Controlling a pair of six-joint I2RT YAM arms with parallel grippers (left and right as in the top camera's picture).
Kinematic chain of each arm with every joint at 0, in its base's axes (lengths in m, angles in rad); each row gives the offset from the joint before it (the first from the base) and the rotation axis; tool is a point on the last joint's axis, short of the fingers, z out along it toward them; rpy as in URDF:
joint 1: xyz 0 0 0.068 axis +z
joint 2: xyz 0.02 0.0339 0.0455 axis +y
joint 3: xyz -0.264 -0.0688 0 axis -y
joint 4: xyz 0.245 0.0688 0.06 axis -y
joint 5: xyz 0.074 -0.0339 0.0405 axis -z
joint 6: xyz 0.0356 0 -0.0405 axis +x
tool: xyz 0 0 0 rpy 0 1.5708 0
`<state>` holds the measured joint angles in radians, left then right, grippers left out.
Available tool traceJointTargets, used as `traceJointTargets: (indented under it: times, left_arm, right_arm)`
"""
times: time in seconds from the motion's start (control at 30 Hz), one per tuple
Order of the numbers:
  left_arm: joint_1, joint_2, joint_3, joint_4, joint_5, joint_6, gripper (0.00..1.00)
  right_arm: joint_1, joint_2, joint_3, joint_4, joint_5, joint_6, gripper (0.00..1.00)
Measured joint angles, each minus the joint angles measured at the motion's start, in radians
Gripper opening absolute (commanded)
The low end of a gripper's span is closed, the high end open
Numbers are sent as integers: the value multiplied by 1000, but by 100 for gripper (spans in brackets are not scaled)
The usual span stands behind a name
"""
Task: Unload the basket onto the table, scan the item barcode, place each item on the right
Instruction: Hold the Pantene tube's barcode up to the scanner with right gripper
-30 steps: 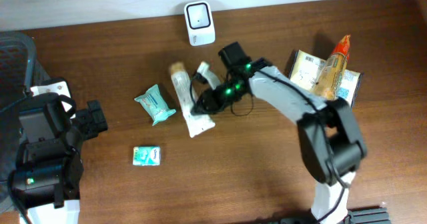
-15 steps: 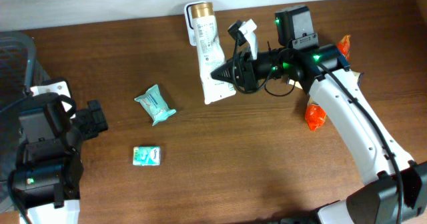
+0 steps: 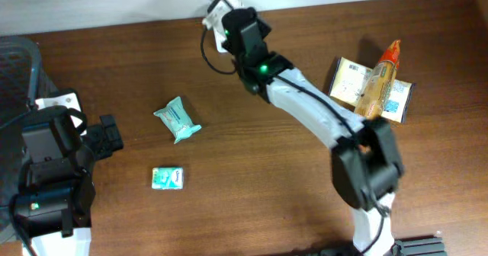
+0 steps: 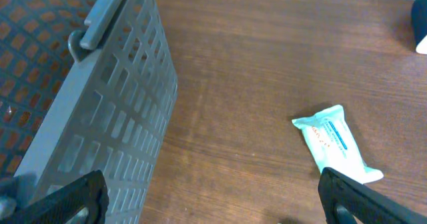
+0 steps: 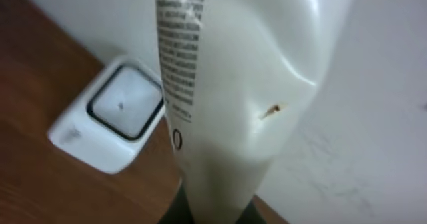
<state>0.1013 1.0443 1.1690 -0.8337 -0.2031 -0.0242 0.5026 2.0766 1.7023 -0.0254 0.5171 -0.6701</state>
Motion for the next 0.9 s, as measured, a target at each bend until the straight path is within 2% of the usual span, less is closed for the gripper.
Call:
traceJointTargets:
  times: [0.1,0.27,0.47,0.9]
  left_arm:
    - [0,0,0,2,0,0,99]
    - [0,0,0,0,0,0,99]
    - [0,0,0,0,0,0,99]
    - [0,0,0,0,0,0,99]
  right_arm:
    - [-21,112,-1,152,29,-161,4]
    - [-54,197,-2,313,44,-256,4]
    - [-80,281,-2,323,43,-277,4]
    - [-79,298,-2,314,85,-280,4]
